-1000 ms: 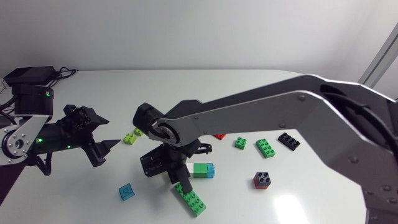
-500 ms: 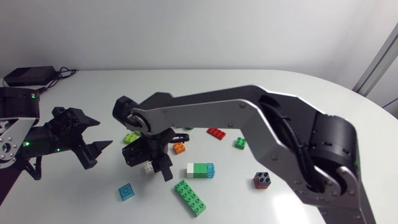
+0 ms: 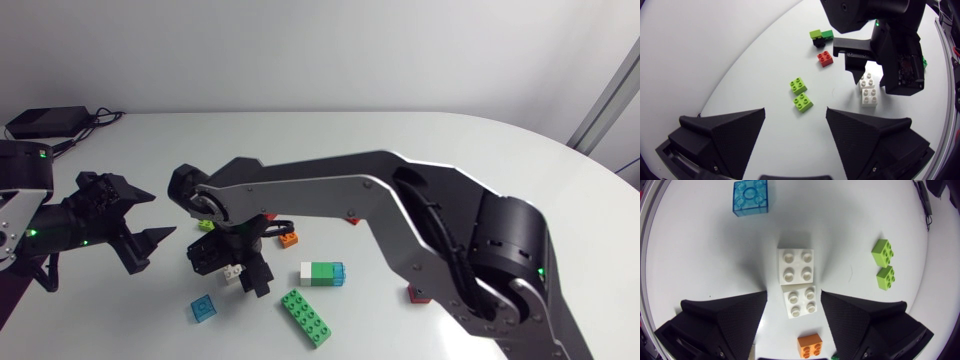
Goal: Separate the duplo bricks
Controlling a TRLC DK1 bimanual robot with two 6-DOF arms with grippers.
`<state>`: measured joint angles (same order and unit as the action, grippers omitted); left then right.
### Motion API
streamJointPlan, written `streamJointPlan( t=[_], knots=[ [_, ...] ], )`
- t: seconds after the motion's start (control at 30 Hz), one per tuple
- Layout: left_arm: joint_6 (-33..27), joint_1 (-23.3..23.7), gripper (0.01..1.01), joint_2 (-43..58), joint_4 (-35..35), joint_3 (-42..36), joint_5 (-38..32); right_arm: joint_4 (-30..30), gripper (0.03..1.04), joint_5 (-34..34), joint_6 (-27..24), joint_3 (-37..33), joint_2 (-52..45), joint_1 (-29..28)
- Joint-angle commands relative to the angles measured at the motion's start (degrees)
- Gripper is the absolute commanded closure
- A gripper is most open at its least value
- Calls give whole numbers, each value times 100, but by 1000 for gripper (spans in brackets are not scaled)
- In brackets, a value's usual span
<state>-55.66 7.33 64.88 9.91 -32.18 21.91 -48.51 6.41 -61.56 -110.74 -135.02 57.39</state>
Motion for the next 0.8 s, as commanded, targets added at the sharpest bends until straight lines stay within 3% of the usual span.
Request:
streamJointPlan(
  t=[0.0,0.17,0.33,0.6,0.77],
  knots=[
    [-77,-39,184,-90,37,98,41,0,72,53,135,131,55,18],
    [-94,-65,182,-301,204,125,59,307,70,26,302,650,820,-26],
    [-129,-232,169,-573,424,142,147,527,70,-281,610,1617,1927,-456],
    [-103,-953,154,-406,591,81,199,949,72,-1125,997,3331,3157,-1511],
    [-24,-1410,156,-63,652,-25,208,1283,103,-1424,1208,3946,3201,-1678]
  ],
)
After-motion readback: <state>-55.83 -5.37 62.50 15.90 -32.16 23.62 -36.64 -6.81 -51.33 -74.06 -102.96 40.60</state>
